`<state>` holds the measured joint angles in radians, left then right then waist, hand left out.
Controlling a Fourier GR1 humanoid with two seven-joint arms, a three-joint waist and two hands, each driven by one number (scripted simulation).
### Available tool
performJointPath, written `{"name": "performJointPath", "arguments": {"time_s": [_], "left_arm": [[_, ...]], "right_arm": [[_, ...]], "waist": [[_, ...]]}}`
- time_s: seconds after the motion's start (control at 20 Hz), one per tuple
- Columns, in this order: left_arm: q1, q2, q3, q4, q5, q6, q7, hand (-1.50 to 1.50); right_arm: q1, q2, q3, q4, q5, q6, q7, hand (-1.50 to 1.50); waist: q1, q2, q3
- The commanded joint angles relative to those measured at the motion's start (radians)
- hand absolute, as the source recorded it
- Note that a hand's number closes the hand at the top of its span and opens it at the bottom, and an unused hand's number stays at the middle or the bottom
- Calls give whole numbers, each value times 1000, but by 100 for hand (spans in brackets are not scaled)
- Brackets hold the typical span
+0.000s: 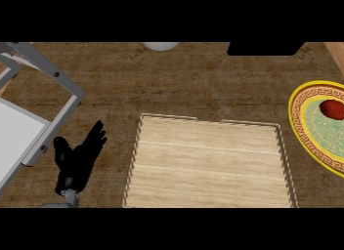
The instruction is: Pick the bell pepper from the tray and place it in the plate
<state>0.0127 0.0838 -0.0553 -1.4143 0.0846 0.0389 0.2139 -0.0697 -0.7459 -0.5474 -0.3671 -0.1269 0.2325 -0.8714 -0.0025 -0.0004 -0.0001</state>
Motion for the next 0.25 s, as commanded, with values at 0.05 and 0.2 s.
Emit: {"name": "performJointPath", "arguments": {"time_s": [0.05,0.2], "left_arm": [[-5,-10,-3,4,-12,1,13,0],[31,5,4,-47,-14,-18,10,0]], "right_arm": [[140,28,17,-121,-25,8,-18,-150],[165,51,19,-168,-50,0,26,-150]], "waist": [[-6,-1,-1],[0,-1,-1]]}}
